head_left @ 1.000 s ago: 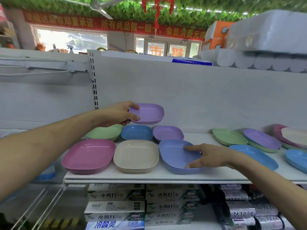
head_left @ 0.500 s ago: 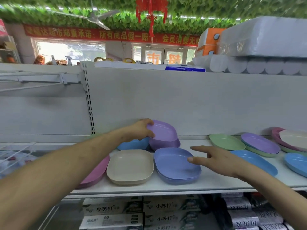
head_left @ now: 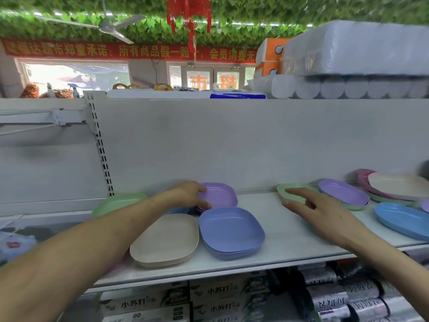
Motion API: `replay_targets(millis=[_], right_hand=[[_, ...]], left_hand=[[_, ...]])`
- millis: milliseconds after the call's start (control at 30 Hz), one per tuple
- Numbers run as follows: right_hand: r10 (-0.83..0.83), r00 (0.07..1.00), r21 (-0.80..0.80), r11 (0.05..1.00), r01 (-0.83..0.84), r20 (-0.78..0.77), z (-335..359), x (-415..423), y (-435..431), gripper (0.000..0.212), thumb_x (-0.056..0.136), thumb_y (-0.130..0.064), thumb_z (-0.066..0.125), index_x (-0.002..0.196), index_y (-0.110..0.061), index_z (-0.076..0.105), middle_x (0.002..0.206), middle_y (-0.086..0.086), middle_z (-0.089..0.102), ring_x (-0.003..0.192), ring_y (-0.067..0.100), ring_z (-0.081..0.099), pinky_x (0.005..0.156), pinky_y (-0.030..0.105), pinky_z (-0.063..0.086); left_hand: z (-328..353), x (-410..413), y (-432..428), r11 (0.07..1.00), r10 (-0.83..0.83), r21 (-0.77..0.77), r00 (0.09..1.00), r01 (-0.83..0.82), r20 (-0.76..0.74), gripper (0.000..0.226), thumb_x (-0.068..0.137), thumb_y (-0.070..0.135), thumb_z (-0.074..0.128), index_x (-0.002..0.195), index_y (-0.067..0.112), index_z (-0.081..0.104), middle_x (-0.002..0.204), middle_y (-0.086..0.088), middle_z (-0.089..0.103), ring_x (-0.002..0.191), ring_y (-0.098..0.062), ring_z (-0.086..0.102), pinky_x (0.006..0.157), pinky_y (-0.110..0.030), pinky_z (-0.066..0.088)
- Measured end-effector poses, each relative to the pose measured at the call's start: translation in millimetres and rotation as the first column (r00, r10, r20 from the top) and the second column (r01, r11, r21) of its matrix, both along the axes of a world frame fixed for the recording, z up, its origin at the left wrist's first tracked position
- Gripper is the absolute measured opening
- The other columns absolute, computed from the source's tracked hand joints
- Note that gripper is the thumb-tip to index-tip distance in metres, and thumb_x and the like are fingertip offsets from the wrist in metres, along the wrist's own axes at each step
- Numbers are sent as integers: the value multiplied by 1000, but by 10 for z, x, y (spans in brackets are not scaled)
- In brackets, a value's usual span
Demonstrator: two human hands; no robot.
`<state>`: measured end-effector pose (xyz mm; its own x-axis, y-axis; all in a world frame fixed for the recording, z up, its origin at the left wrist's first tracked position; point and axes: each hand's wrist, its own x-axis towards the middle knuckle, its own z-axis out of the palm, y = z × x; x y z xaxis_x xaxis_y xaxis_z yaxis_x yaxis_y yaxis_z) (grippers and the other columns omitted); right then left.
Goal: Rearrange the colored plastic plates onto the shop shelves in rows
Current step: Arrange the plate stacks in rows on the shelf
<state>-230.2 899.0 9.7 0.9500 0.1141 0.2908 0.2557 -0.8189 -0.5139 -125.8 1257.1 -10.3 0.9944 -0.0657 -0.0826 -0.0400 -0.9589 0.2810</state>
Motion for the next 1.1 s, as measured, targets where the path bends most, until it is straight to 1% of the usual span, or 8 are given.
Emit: replay_targets(millis=[100,367,500,600,667,767,867,1100], right_hand=[[-35,998,17,999,34,44,25,106,-134,49,89,-71,52,130,-46,63,80,-8,63,79,7,61,83,38,51],[-167,985,108,981,162,38,73,475,-657,47,93,-65,54,126,-35,69,124,-6,71,113,19,63,100,43,47],[-163,986,139,978,158,24,98,580,-770,42,95,-59,54,125,-33,70,121,-8,71,112,20,61,95,42,46],[-144,989,154,979,136,40,124,645,-845,32,98,-52,56,112,-29,74,115,-5,73,105,22,62,88,39,44],[-158,986,151,977,149,50,150,738,-913,34,98,-50,57,109,-24,75,113,0,74,103,26,64,84,37,44],[-176,983,101,980,171,50,167,918,-1037,37,96,-56,56,116,-30,73,120,-5,70,107,20,62,91,38,47],[-186,982,33,982,185,41,131,1135,-1167,35,96,-57,57,112,-31,73,118,-2,72,103,20,62,86,36,47],[-226,972,-81,970,230,56,5,1509,-1533,18,96,-38,57,103,-31,72,104,-3,72,91,22,65,83,40,56]], left_hand=[[-12,16,-15,998,-5,67,1000,5,-6,85,82,67,72,154,31,45,157,4,47,140,-23,47,115,-39,39],[-13,28,-19,995,-4,99,1000,7,-31,74,86,65,70,148,28,54,151,4,53,135,-22,51,112,-40,43],[14,22,0,999,34,6,999,-34,-6,77,80,66,75,144,28,58,149,6,55,135,-21,51,114,-39,41],[119,17,-23,997,33,-65,998,-29,61,71,83,61,75,143,26,60,148,5,57,133,-19,53,113,-34,41],[237,5,-101,996,17,-90,991,-5,134,68,85,60,73,143,26,59,145,4,58,127,-16,56,108,-30,43],[389,-4,-315,992,2,-121,978,24,211,63,88,59,71,142,28,59,132,0,64,107,-14,57,95,-27,43],[460,19,-612,987,-13,-156,974,49,226,57,92,58,66,141,30,58,112,2,63,100,-16,59,87,-27,43],[432,124,-1414,974,-97,-183,977,132,188,47,99,49,61,139,24,59,116,1,66,99,-16,59,85,-24,40]])
